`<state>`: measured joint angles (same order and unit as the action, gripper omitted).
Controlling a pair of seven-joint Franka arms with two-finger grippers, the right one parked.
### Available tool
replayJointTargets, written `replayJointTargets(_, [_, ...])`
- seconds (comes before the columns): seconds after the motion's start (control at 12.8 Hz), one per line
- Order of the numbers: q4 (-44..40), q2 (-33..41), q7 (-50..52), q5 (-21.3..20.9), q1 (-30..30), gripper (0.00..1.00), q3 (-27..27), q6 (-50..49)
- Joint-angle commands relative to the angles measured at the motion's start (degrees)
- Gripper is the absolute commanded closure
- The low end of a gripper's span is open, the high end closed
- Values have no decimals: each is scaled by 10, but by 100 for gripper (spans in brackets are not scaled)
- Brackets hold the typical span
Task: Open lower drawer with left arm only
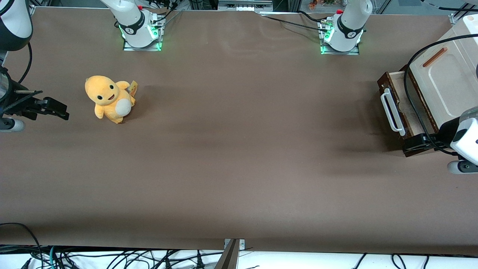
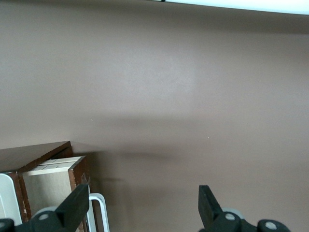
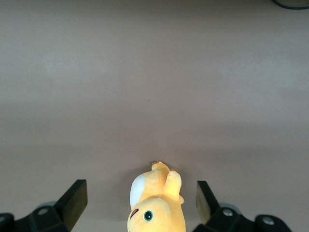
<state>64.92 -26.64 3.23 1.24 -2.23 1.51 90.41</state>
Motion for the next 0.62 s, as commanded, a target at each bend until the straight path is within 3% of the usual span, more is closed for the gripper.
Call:
replayJointTargets(0.0, [43, 22, -24, -25, 13, 0, -2, 21])
replayJointTargets(0.55, [44, 17, -17, 2, 39, 0, -3, 32])
